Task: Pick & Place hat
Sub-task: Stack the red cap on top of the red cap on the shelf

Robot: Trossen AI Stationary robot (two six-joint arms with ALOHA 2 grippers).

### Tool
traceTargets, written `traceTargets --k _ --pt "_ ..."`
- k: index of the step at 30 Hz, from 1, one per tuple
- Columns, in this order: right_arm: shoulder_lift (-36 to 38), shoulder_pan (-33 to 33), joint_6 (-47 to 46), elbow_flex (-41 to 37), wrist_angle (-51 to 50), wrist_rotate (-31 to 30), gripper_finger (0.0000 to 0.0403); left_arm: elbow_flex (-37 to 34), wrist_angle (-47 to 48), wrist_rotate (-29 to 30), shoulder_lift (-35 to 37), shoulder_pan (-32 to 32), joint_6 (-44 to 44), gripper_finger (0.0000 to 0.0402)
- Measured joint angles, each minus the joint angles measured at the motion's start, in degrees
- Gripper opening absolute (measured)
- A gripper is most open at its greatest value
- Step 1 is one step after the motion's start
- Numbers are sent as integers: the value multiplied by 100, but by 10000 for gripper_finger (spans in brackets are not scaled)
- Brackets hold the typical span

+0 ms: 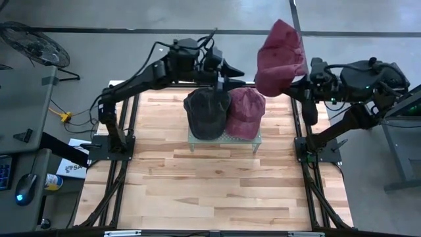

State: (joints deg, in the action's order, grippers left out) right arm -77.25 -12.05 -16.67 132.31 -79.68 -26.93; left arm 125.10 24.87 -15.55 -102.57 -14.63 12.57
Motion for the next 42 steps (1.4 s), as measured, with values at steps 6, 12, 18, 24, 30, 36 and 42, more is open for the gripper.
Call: traceTargets --k 6,12,18,24,30,36,42 --pt "43 -2 -2 -3 -291 471 7 13 -141 62 -254 -2 189 197" --pt "278 -1 396 -4 -357 1084 7 13 -259 -139 -478 -6 187 197" --pt "578 -2 860 -4 -334 1968 7 15 -853 -717 -621 2 158 197" --pt "735 -2 1391 -4 -322 2386 7 10 -1564 -1372 -645 41 356 197" --pt "704 0 1889 -4 -252 2679 7 9 -1796 -1237 -646 131 423 197" --pt "587 -2 2268 -7 -147 3113 7 0 -1955 -1245 -751 203 587 197" --pt "584 -4 2413 -4 -114 3237 7 7 -2259 -1566 -902 350 856 197"
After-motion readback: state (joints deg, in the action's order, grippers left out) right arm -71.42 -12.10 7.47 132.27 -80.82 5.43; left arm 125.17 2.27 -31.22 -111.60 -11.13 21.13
